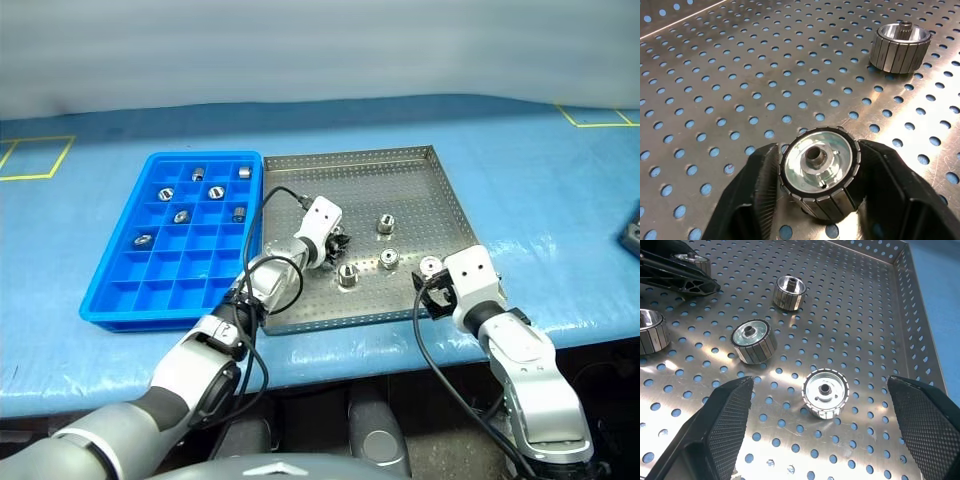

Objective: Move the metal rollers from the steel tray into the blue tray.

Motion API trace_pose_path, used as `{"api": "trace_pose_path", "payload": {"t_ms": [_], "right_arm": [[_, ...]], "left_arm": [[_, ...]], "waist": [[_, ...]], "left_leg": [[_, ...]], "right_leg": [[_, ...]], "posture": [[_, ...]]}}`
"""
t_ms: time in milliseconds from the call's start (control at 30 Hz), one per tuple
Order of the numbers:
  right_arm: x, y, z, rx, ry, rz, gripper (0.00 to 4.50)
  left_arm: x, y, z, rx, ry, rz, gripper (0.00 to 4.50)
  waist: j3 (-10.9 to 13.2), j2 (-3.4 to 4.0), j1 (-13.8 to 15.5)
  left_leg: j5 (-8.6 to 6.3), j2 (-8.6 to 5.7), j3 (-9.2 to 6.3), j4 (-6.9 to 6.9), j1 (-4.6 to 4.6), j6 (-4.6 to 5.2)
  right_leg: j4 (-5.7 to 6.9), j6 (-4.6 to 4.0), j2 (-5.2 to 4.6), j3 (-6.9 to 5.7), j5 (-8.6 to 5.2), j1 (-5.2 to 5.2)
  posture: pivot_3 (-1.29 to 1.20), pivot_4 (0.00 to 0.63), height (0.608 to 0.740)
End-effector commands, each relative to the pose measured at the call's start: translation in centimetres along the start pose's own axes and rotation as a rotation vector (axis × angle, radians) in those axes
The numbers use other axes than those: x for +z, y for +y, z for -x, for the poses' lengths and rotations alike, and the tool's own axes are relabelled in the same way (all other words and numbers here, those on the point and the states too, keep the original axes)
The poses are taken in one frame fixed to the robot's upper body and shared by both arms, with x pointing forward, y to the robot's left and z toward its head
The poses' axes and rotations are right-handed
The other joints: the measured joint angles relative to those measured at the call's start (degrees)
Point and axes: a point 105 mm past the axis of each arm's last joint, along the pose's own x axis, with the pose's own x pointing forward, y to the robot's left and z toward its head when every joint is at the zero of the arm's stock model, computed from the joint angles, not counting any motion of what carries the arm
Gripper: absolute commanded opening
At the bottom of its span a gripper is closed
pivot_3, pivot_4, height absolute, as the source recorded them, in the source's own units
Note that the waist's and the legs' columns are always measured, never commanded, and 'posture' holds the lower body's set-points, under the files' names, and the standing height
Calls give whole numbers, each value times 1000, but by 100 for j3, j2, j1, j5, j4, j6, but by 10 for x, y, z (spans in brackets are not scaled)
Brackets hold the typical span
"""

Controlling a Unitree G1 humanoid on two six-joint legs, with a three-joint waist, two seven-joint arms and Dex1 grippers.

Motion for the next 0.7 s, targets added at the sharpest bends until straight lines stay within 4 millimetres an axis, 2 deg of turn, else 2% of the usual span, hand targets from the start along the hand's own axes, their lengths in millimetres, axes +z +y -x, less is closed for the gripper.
{"api": "trace_pose_path", "payload": {"t_ms": [33,133,200,333,400,467,600,700], "right_arm": [[14,-1,3,-8,-49,33,4500],[14,-1,2,-5,-46,36,4500],[16,0,1,1,-53,36,4500],[20,3,-2,32,-65,28,4500],[21,11,-3,90,-72,19,4500],[26,20,-5,152,-94,0,4500],[45,51,-3,360,-191,-51,4500],[58,70,3,515,-256,-80,4500]], "left_arm": [[3,1,-1,4,-16,16,1839],[7,6,2,34,-46,29,1839],[20,18,9,94,-112,44,1839],[45,54,36,242,-230,62,1839],[52,73,62,290,-250,62,1839],[51,84,89,302,-217,29,1839],[27,89,143,254,-73,16,1839],[18,90,171,288,-25,21,1839]], "waist": [[0,0,1],[0,0,0],[0,0,-5],[2,-2,-56],[2,-1,-71],[2,1,-78],[0,3,-2],[4,-1,159]], "left_leg": [[0,0,0,0,0,0],[0,0,0,0,0,0],[0,0,0,0,0,0],[0,1,2,-4,-1,0],[0,2,1,-7,-1,0],[0,4,2,-14,2,0],[0,6,-1,-18,6,0],[0,6,-4,-15,4,0]], "right_leg": [[0,0,0,0,0,0],[0,0,0,0,0,0],[0,0,0,0,0,0],[5,1,1,5,1,-6],[7,1,2,6,1,-9],[11,-2,4,8,-1,-11],[13,-8,6,6,-5,-10],[14,-9,5,2,-7,-9]], "posture": [[-192,150,740],[-191,150,740],[-185,150,740],[-152,150,740],[-123,150,740],[-98,150,740],[-43,150,740],[-3,150,740]]}}
